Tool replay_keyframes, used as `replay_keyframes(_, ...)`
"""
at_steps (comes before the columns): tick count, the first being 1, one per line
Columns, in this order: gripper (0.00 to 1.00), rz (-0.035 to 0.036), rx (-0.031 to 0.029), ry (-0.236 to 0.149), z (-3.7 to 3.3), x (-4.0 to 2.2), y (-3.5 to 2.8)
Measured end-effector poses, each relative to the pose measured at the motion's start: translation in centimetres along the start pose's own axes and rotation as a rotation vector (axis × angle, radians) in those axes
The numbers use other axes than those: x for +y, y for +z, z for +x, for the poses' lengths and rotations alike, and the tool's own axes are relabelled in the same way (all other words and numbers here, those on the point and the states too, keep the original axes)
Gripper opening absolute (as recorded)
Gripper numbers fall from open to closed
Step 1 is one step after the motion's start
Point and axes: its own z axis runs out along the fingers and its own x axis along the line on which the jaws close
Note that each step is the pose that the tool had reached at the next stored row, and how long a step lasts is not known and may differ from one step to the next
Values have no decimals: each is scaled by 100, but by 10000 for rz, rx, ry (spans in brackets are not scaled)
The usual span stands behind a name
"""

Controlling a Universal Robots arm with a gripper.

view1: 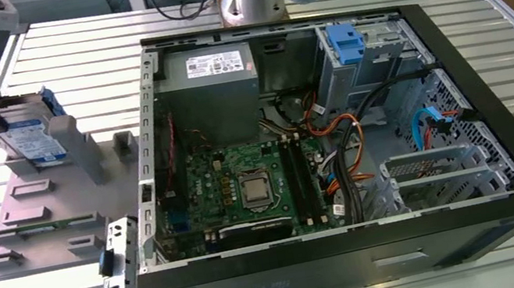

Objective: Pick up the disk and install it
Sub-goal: 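Pick up the disk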

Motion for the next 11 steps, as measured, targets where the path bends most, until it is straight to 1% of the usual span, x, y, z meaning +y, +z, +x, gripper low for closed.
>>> replay_keyframes(2,37,0,0,-1,0,0,0)
replay_keyframes(11,37,5,5,-1,0,0,-1)
